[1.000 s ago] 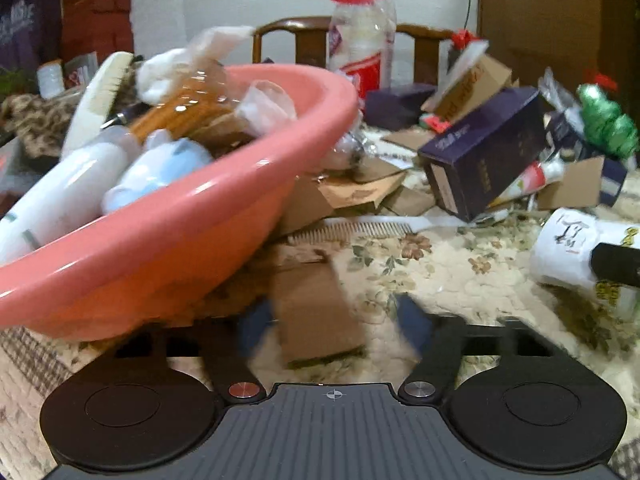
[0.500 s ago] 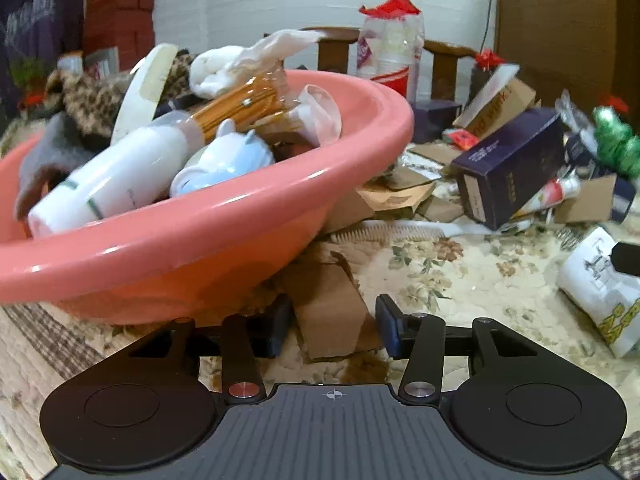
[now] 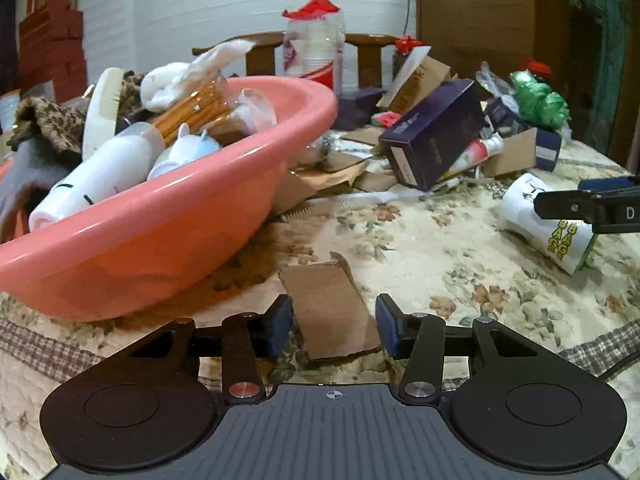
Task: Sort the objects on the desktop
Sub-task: 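Grasp the flat cardboard piece with the left gripper while the right gripper holds the roll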
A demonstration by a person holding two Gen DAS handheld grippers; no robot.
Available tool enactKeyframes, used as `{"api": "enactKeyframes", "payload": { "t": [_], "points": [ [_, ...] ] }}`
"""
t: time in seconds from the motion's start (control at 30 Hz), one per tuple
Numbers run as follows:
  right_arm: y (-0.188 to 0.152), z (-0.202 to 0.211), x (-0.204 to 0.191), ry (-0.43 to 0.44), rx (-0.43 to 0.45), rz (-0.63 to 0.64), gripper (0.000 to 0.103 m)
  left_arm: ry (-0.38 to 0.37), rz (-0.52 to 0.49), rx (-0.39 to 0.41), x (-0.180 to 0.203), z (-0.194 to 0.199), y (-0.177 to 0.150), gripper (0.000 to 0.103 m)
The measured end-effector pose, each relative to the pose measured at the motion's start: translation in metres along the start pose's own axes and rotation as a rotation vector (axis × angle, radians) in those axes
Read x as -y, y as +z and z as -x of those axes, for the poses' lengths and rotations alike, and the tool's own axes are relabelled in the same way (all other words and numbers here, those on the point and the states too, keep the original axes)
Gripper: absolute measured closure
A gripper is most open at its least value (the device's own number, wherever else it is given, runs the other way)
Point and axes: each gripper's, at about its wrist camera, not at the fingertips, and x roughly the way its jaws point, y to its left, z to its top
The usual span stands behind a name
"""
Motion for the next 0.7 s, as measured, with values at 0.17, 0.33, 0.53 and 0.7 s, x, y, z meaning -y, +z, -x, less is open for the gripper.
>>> {"api": "enactKeyframes", "payload": {
  "t": [0.17,0.33,0.53,0.7],
  "points": [
    [-0.004,-0.014,-0.002,-0.028,-0.067,0.04,0.017,0.053,-0.014,-0.006,0.006,-0.006,0.003,0.026],
    [-0.011,-0.031,-0.003,-0.057,-0.179,0.054,0.018,0.048,0.079,-0.041,-0.012,-0.011,0.004,0.004],
    [-0.01,-0.026,0.0,-0.05,-0.163,-0.029,0.047,0.065,0.053,-0.033,-0.004,-0.01,0.003,0.015],
    [-0.01,-0.02,-0.006,0.015,-0.125,-0.049,0.048,0.073,0.05,-0.005,-0.004,-0.005,0.002,0.043]
  ]
}}
